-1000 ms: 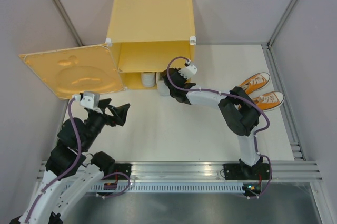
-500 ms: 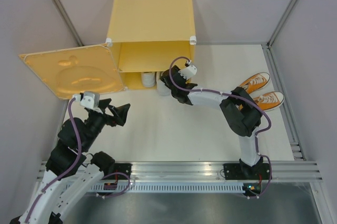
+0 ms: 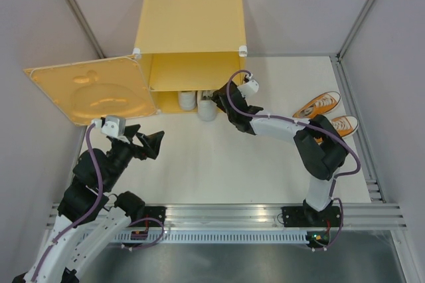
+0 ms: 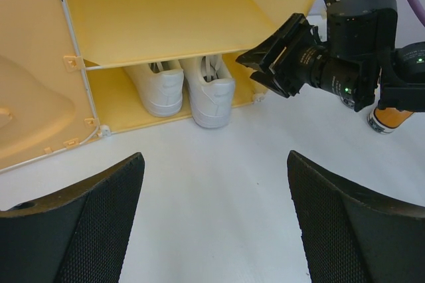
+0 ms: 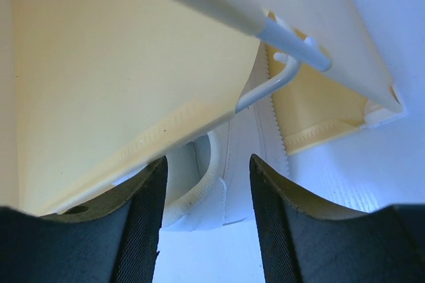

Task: Place and organize the shoes in the shoe cabinet

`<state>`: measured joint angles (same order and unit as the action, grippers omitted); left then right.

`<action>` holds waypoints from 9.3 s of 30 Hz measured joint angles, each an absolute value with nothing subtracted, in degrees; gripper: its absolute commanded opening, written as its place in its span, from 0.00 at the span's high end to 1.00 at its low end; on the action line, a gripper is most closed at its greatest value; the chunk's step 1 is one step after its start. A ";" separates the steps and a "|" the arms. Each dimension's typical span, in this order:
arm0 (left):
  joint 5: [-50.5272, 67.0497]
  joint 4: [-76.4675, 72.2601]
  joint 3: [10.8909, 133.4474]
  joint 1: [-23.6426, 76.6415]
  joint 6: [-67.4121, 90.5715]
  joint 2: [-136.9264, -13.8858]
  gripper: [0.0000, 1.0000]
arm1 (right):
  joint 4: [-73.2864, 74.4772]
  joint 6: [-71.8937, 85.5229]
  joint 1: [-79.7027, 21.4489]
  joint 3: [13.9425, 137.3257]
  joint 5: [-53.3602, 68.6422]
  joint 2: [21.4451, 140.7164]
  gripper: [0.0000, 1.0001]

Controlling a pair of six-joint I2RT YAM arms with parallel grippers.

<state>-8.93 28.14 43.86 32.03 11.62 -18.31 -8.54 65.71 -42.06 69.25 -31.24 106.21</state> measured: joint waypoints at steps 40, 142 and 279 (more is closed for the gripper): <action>-9.06 28.12 43.83 32.27 11.60 -18.57 0.09 | -20.47 51.59 -43.90 63.53 -14.92 113.27 0.81; -8.86 28.14 43.83 32.27 11.60 -18.76 0.09 | -13.28 50.28 -38.70 69.06 -13.78 111.50 0.60; -11.97 28.12 43.68 32.27 11.51 -20.47 0.07 | 36.01 33.82 -15.00 47.29 24.62 44.53 0.99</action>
<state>-11.97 28.12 43.68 32.27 11.51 -20.47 36.01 33.82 -15.00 47.29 24.62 44.53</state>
